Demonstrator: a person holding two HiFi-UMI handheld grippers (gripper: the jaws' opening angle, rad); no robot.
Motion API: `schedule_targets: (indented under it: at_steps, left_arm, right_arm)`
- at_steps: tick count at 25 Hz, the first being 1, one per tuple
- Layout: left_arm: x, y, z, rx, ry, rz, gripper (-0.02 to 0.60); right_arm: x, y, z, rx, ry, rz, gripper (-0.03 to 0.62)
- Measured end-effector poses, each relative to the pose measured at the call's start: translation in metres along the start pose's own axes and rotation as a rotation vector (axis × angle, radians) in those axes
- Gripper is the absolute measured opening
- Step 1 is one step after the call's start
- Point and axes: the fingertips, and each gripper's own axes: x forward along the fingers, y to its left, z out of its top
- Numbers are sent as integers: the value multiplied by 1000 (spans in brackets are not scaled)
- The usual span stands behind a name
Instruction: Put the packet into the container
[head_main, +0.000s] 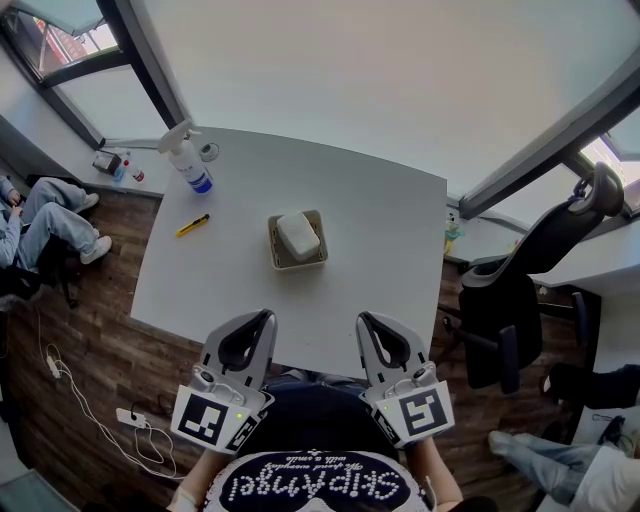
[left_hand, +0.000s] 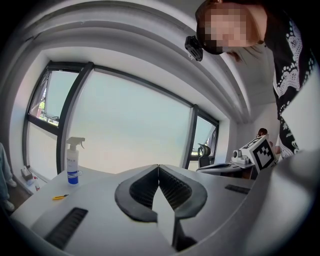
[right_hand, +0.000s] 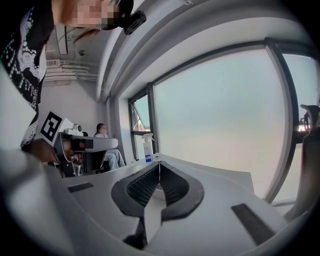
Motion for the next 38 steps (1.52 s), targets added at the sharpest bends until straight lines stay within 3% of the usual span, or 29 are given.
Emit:
schedule_targets:
  at_steps: [16, 25, 31, 38]
  left_arm:
    - [-5, 3, 1, 2, -2, -3, 8]
    - [-3, 4, 2, 1, -4, -2, 8]
    - [-3, 6, 1, -2, -2, 3, 9]
    - [0, 7, 1, -4, -2, 2, 8]
  right_arm:
    - [2, 2, 6, -22, 43, -29, 17]
    - [5, 6, 6, -41, -5, 1, 15]
    - [5, 0, 4, -52, 61, -27, 15]
    - [7, 0, 4, -55, 67, -24, 15]
